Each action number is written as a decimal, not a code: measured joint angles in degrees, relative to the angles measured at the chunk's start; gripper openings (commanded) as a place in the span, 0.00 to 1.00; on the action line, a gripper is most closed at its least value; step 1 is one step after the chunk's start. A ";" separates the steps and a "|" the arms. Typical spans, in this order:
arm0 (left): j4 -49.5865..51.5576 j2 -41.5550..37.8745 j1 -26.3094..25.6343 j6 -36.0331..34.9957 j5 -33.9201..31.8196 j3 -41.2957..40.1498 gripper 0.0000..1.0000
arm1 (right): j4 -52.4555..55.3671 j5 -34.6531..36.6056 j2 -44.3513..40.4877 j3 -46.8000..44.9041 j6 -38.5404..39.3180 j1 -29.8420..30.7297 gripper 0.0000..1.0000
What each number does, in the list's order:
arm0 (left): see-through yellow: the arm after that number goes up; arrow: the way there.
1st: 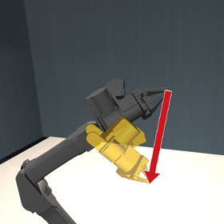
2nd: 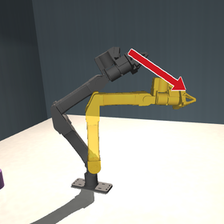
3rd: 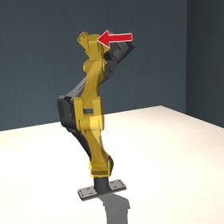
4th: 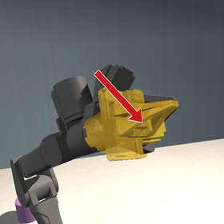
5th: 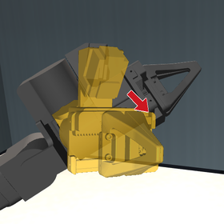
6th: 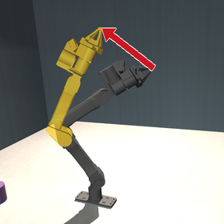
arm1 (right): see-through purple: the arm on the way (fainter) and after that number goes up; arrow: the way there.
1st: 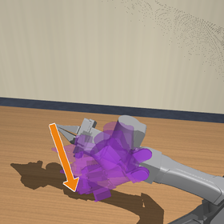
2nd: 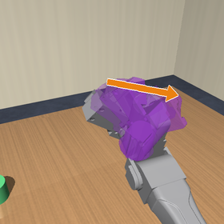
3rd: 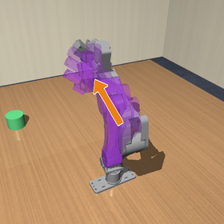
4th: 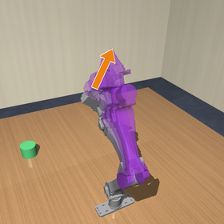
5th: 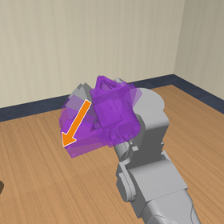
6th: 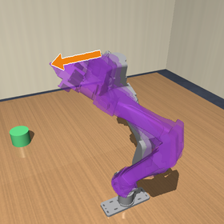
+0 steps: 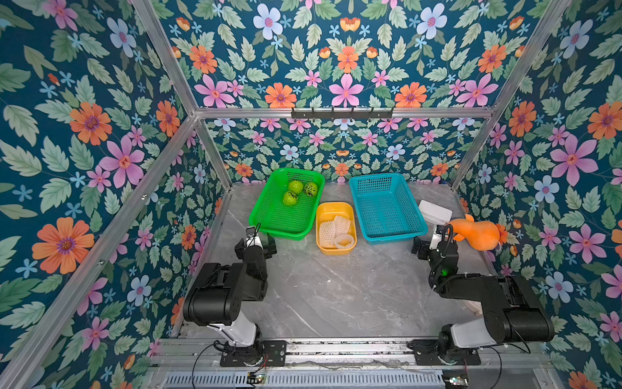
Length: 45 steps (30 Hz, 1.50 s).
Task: Sleeve custard apples in foam nets
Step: Pick up the custard apple from the basket.
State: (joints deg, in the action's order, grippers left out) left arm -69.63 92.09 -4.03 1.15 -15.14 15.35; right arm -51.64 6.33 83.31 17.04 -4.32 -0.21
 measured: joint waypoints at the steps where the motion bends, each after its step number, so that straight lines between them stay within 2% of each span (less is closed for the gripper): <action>1: 0.00 0.00 0.00 0.00 0.00 0.00 1.00 | 0.00 0.00 0.00 0.00 0.00 0.00 0.99; 26: 1.09 -1.16 0.61 0.02 0.26 0.44 1.00 | -0.07 0.07 -0.26 -0.11 -0.02 -0.02 0.99; 31: 8.98 -9.75 0.52 0.98 -1.60 3.76 1.00 | 5.57 1.77 -9.81 -0.13 -0.26 -0.02 0.99; 35: 16.41 -13.46 0.52 3.82 -3.37 4.87 1.00 | 13.97 4.00 -17.27 3.26 -1.90 0.00 0.99; 41: 33.55 -21.11 -1.46 9.18 -4.50 10.14 0.98 | 28.00 5.73 -23.21 6.51 -7.69 -0.02 1.00; 45: 43.28 -25.46 -3.28 10.99 -3.72 15.76 1.00 | 37.62 2.67 -25.86 11.10 -12.31 -0.02 1.00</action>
State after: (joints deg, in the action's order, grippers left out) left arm -26.35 66.63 -7.31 12.14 -18.85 31.11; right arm -14.02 8.99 57.45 28.14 -16.62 -0.23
